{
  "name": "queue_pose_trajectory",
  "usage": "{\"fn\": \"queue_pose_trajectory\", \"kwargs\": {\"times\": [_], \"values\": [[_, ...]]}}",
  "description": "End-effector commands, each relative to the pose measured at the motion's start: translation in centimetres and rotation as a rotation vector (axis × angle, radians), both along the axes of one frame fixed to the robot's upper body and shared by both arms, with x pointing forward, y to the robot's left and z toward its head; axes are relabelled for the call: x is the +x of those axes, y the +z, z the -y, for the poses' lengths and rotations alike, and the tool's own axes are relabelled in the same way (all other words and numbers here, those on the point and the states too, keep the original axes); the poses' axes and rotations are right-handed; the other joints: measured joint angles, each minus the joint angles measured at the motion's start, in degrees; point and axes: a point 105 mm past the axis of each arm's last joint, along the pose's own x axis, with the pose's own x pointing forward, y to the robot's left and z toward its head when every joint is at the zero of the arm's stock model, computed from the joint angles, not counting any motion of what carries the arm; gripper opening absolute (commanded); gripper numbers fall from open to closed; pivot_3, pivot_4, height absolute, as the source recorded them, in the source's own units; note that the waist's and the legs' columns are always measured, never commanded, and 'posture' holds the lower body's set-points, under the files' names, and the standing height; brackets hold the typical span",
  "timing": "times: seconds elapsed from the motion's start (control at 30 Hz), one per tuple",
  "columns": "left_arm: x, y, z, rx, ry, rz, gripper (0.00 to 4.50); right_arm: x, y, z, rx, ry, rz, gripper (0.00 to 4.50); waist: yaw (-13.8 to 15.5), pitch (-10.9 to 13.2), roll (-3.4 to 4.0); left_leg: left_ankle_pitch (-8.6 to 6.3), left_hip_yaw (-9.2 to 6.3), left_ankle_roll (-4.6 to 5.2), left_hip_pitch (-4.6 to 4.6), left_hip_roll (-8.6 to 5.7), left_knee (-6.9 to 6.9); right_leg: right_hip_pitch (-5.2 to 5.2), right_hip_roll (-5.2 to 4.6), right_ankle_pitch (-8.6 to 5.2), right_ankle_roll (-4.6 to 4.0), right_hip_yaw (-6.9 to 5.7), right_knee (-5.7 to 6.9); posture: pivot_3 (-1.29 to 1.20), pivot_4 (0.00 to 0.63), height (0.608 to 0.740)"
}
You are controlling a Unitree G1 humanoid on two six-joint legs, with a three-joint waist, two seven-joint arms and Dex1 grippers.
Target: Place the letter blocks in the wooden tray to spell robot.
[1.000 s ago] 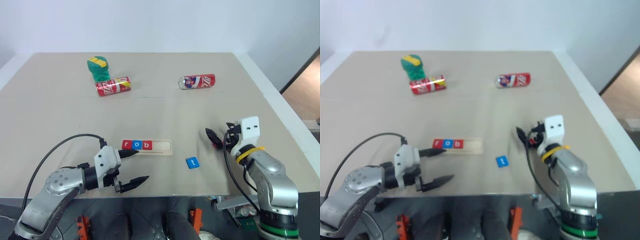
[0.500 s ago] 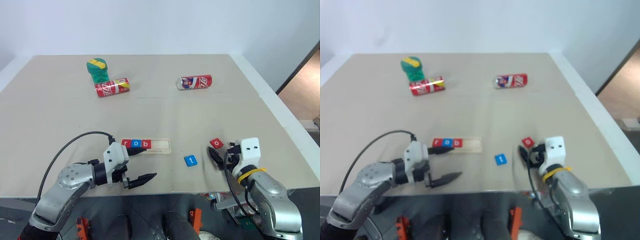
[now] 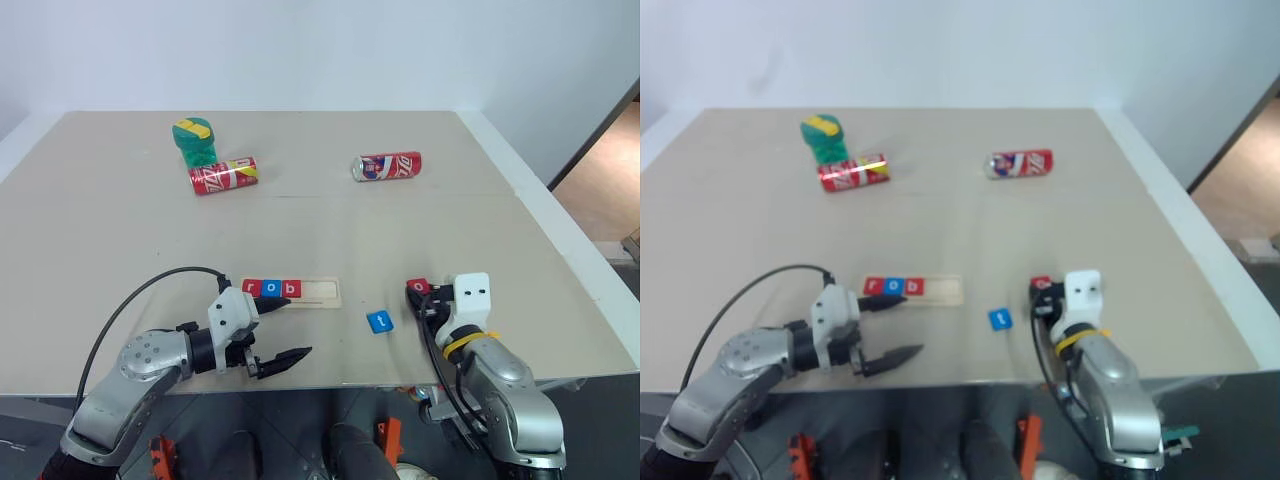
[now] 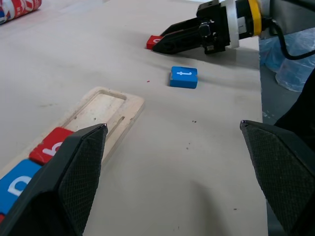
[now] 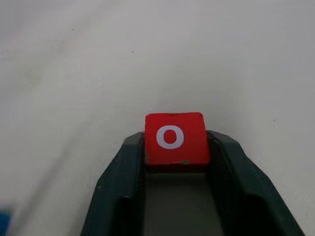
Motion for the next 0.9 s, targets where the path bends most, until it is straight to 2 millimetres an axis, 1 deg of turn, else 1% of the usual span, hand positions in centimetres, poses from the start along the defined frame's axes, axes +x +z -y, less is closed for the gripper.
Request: {"fn": "queue_pose_trajectory", "kwargs": {"times": [0.03, 0.17, 0.27, 0.33, 0.5, 0.53, 0.6, 0.63, 0.7, 0.77, 0.83, 0.9], "values": [[-0.3, 0.8, 0.2, 0.003, -0.009, 0.039, 4.5, 0.3, 1.6, -2.8, 0.026, 0.043, 0.013, 1.2, -0.1, 0.0, -0.01, 0.0, 0.0, 0.0, 0.0, 0.02, 0.0, -0.04, 0.0, 0.03, -0.03, 0.02, 0.0, 0.0, 0.15, 0.74], [-0.4, 0.6, 0.2, 0.008, -0.01, 0.033, 4.5, 1.0, 3.5, -5.1, 0.024, 0.093, 0.041, 1.2, -0.1, 0.0, 0.01, 0.01, 0.01, 0.0, -0.02, 0.02, 0.0, -0.08, 0.0, 0.06, -0.05, 0.03, 0.0, 0.0, 0.15, 0.74], [-0.4, 0.5, 0.2, 0.013, -0.013, 0.031, 4.5, 1.2, 4.1, -6.5, 0.021, 0.137, 0.043, 1.2, -0.1, 0.0, 0.0, 0.01, 0.01, 0.0, -0.13, 0.0, 0.0, -0.14, -0.03, 0.0, 0.03, 0.03, 0.0, 0.0, 0.15, 0.74], [-0.3, 0.4, 0.2, 0.017, -0.016, 0.031, 4.5, 1.3, 4.0, -7.0, 0.017, 0.157, 0.033, 1.2, -0.1, 0.0, -0.01, 0.0, 0.02, -0.02, -0.21, -0.01, -0.02, -0.17, -0.05, -0.05, 0.13, 0.01, -0.01, 0.0, 0.15, 0.74], [-0.2, 0.3, 0.3, 0.024, -0.013, 0.031, 4.5, 1.4, 3.5, -7.0, 0.029, 0.159, 0.006, 1.2, -0.1, 0.0, 0.0, -0.02, 0.01, -0.05, -0.4, -0.04, -0.06, -0.34, -0.05, 0.0, 0.32, -0.06, -0.02, 0.0, 0.15, 0.74], [-0.2, 0.2, 0.2, 0.027, -0.011, 0.03, 4.5, 1.3, 3.6, -7.1, 0.031, 0.168, 0.004, 2.21, -0.1, 0.0, 0.0, -0.02, 0.01, -0.05, -0.41, -0.05, -0.07, -0.35, -0.04, 0.0, 0.32, -0.06, -0.01, 0.0, 0.15, 0.74], [-0.2, 0.1, 0.2, 0.032, -0.007, 0.028, 4.5, 1.1, 3.9, -7.2, 0.038, 0.176, 0.011, 2.94, -0.1, 0.0, -0.01, -0.02, 0.0, -0.05, -0.4, -0.06, -0.07, -0.36, -0.02, 0.01, 0.3, -0.09, -0.01, 0.0, 0.15, 0.74], [-0.1, 0.1, 0.2, 0.032, -0.006, 0.027, 4.5, 1.1, 4.2, -7.1, 0.029, 0.183, 0.021, 3.17, -0.1, 0.0, 0.0, -0.02, -0.01, -0.05, -0.4, -0.05, -0.07, -0.36, -0.02, 0.02, 0.3, -0.1, -0.01, 0.0, 0.15, 0.74], [-0.1, 0.1, 0.2, 0.035, -0.007, 0.027, 4.5, 1.2, 5.0, -7.0, 0.012, 0.217, 0.039, 3.95, -0.1, 0.0, 0.0, -0.02, -0.01, -0.05, -0.4, -0.05, -0.07, -0.35, -0.01, 0.03, 0.27, -0.12, -0.01, 0.0, 0.15, 0.74], [0.0, 0.0, 0.2, 0.041, -0.011, 0.029, 4.5, 1.4, 6.4, -6.8, 0.006, 0.252, 0.069, 4.46, -0.1, 0.0, 0.0, -0.02, 0.01, -0.04, -0.39, -0.06, -0.04, -0.35, -0.02, 0.05, 0.29, -0.1, -0.01, 0.0, 0.15, 0.74], [0.0, -0.1, 0.1, 0.047, -0.016, 0.031, 4.5, 2.0, 8.4, -6.4, -0.013, 0.316, 0.118, 4.46, -0.1, 0.0, 0.02, -0.01, 0.02, -0.04, -0.39, -0.07, -0.01, -0.35, -0.03, 0.11, 0.31, -0.08, -0.01, 0.0, 0.15, 0.74], [0.0, -0.2, 0.1, 0.046, -0.018, 0.034, 4.5, 2.8, 9.7, -6.1, -0.037, 0.424, 0.149, 4.46, -0.1, 0.0, 0.02, 0.0, 0.04, -0.02, -0.38, -0.08, 0.03, -0.34, -0.03, 0.13, 0.3, -0.04, -0.02, 0.0, 0.15, 0.74]]}}
